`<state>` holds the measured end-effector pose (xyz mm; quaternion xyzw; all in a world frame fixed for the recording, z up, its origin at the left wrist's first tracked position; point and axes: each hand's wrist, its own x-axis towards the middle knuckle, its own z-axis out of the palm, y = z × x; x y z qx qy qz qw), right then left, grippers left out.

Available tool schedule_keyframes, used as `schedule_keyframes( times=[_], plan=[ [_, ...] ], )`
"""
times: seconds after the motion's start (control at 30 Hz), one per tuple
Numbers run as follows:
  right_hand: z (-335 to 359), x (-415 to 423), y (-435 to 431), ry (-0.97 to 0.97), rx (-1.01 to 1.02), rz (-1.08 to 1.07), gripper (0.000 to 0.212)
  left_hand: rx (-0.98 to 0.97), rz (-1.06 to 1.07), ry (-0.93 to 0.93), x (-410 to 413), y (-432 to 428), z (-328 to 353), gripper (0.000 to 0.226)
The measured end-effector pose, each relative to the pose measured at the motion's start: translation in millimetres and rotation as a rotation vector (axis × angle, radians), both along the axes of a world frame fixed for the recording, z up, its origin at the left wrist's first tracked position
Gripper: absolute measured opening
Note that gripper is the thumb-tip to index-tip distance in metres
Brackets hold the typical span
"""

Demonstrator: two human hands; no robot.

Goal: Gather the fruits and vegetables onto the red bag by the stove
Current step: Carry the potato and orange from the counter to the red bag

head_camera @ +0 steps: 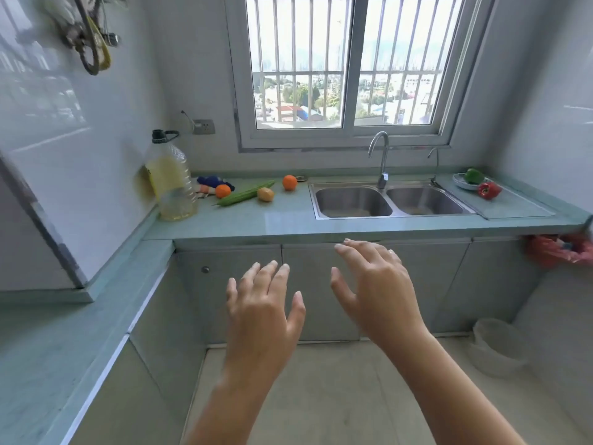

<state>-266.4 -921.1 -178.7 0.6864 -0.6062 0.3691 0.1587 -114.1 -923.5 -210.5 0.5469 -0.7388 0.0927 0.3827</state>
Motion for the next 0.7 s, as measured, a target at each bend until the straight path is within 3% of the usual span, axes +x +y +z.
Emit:
schedule_keyframes(
  times=[0.27, 0.7],
  plan=[
    [15.3, -76.3, -133.6, 0.004, -0.01, 0.016, 0.041, 0.016, -0.004, -0.053, -79.7, -135.0, 28.0, 0.048],
    [-7.5, -126.0, -259.9, -0.034, 0.008, 0.036, 0.041, 0.064, -0.012, -0.1, -123.2, -257.4, 5.3, 0.048]
  ],
)
